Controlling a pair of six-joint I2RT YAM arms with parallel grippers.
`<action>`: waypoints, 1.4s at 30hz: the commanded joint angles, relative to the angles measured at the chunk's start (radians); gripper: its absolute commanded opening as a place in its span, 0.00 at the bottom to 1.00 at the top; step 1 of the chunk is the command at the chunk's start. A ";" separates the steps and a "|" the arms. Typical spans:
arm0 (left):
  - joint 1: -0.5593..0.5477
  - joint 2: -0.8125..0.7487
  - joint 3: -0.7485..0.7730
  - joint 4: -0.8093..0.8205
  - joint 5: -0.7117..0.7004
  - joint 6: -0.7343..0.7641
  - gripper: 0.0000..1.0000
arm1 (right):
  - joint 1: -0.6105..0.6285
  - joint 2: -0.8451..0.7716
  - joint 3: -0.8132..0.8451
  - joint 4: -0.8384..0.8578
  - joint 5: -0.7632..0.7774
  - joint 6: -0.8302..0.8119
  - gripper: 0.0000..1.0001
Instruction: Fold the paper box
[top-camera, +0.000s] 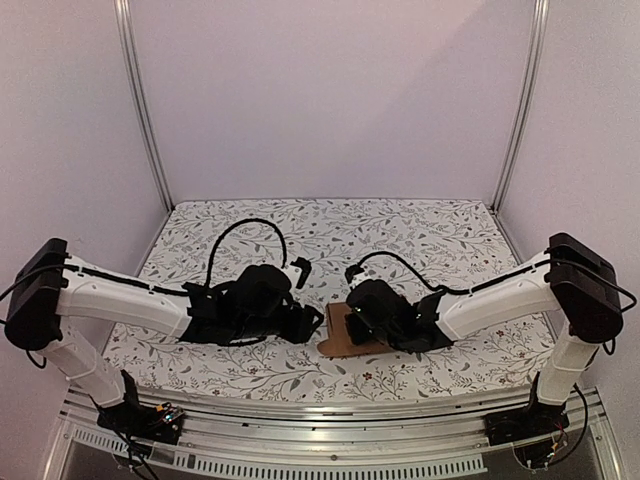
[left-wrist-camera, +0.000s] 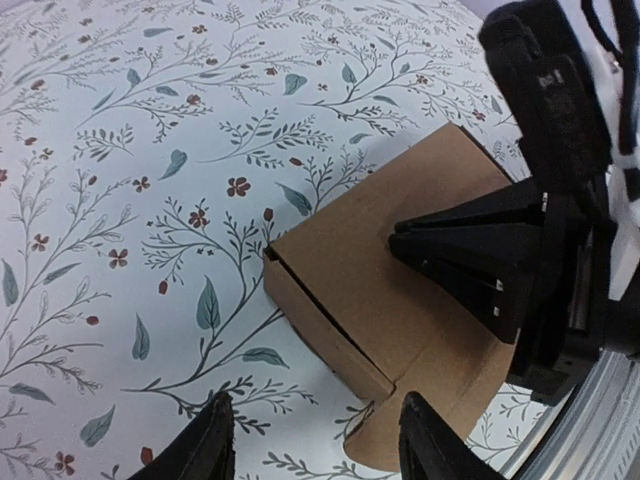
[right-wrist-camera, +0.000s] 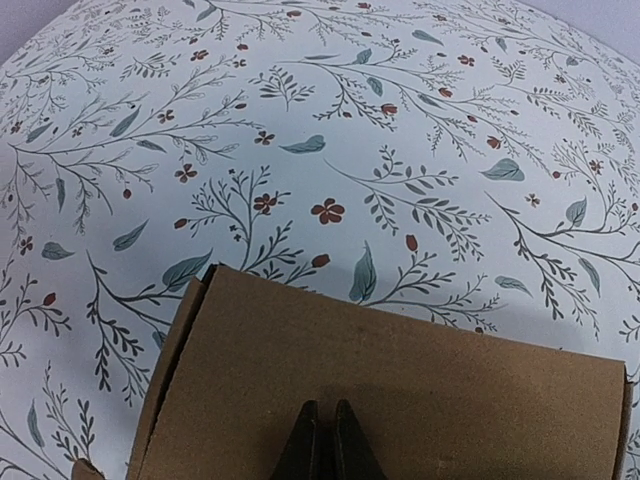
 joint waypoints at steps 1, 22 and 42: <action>0.055 0.065 0.057 0.064 0.136 0.042 0.55 | 0.000 -0.062 -0.035 -0.080 -0.053 -0.005 0.06; 0.065 0.291 0.270 -0.151 0.104 0.098 0.54 | -0.004 -0.266 -0.023 -0.264 -0.007 -0.075 0.29; 0.064 0.323 0.324 -0.265 0.086 0.136 0.52 | -0.204 -0.402 -0.135 -0.413 -0.199 -0.078 0.78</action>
